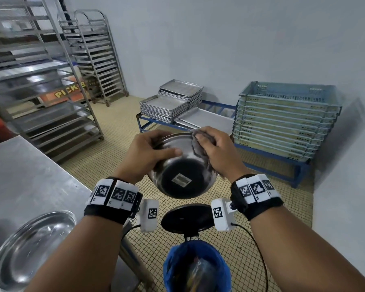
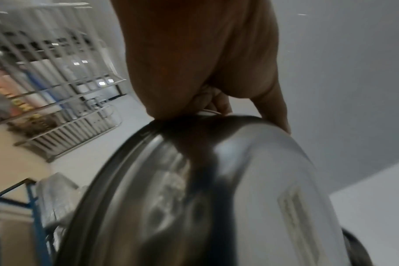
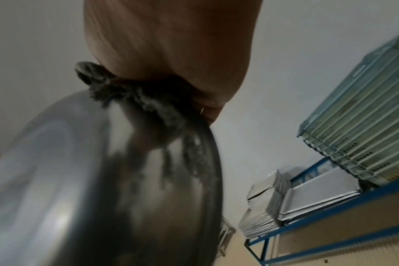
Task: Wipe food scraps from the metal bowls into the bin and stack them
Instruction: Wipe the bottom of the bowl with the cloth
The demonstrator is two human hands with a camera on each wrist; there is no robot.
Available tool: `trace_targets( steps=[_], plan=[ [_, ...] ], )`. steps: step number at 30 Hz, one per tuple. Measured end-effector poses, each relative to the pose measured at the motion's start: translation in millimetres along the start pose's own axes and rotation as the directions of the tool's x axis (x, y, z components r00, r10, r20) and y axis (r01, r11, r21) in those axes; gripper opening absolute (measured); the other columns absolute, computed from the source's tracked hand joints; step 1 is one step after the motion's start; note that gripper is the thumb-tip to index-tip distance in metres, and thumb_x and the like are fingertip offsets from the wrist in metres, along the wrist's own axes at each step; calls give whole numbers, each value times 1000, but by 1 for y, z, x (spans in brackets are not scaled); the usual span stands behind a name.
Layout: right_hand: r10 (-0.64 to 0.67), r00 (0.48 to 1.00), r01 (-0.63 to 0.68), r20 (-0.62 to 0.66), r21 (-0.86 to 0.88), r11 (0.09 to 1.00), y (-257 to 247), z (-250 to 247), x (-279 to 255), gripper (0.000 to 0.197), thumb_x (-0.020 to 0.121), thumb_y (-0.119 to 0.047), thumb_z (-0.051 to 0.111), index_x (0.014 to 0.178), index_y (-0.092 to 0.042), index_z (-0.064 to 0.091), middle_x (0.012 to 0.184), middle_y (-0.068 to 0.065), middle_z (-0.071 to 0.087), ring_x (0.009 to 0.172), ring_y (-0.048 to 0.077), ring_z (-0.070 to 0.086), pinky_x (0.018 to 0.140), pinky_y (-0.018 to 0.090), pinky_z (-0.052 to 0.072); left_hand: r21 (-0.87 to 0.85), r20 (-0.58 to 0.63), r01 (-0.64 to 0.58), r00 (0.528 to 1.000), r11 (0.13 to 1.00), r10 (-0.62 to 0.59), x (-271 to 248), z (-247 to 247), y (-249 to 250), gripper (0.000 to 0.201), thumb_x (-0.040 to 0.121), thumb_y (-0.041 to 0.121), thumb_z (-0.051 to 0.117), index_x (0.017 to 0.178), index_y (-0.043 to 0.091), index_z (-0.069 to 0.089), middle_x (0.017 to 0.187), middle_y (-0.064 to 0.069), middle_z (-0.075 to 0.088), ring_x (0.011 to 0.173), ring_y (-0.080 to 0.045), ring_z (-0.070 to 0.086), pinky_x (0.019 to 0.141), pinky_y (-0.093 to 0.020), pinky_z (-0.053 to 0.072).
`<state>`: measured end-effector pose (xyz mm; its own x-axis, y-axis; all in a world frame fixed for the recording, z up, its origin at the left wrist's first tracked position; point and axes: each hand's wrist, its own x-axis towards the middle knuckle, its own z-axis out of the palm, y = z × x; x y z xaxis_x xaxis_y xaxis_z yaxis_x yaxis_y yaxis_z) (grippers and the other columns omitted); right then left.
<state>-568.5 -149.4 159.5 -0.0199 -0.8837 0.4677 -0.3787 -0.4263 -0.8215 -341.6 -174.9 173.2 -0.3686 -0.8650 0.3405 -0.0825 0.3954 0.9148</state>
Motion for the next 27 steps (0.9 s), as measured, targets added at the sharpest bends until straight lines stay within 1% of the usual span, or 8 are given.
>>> trace_targets(
  steps=[2,4,6,10,14,19,24,27],
  plan=[
    [68,997,-63,-45,117,991,11,-2,-6,18,106,-25,51,105,-24,69,99,-6,70,93,9,65,83,23,50,-166,-119,8,993,986,-28,-2,-3,-7,47,67,22,97,109,14,75,101,-9,79,90,-26,77,75,-34,62],
    [93,992,-80,-89,141,987,20,-5,-7,20,107,-29,50,102,-25,69,92,-9,69,89,11,65,84,32,50,-274,-180,29,980,961,-81,-9,-4,-14,43,69,27,91,107,15,75,98,-8,78,85,-26,75,71,-31,61],
    [60,996,-55,-67,79,995,18,-6,-5,21,104,-37,51,100,-27,70,82,-13,67,81,14,64,81,40,53,-199,-115,79,988,977,-103,-13,1,-13,48,72,33,90,111,11,74,100,-11,77,87,-29,76,71,-32,62],
    [-26,999,27,37,-43,999,2,-6,0,18,103,-27,57,110,-21,73,94,-7,72,89,13,67,81,32,54,21,0,66,998,998,-66,-4,12,-3,55,69,30,96,113,7,73,103,-12,79,92,-30,78,78,-35,64],
    [80,997,-78,-16,117,990,16,-12,-10,19,106,-27,51,108,-21,69,99,-3,69,91,12,65,81,27,49,-220,-154,71,982,973,-107,-5,8,-5,57,60,27,99,110,13,74,101,-12,79,88,-30,78,72,-36,64],
    [65,998,-61,-21,182,981,19,-16,-2,23,98,-41,54,104,-26,70,86,-10,67,82,14,63,84,42,55,-370,-220,47,966,928,-137,-16,23,-11,26,71,21,94,93,28,81,96,-5,79,83,-21,76,68,-30,61],
    [89,990,-62,-110,229,972,24,-21,0,23,106,-30,50,105,-19,70,97,0,70,89,16,65,83,37,51,-513,-310,4,932,858,-190,-18,21,-6,21,79,22,78,99,19,74,90,-1,77,75,-17,73,64,-31,62],
    [123,985,-100,-119,182,978,28,-18,-5,24,107,-30,49,101,-19,69,91,-3,68,82,10,62,78,31,48,-266,-260,41,959,963,-113,-19,15,-4,28,83,29,83,106,19,73,93,2,77,81,-15,74,70,-28,60]
  ],
)
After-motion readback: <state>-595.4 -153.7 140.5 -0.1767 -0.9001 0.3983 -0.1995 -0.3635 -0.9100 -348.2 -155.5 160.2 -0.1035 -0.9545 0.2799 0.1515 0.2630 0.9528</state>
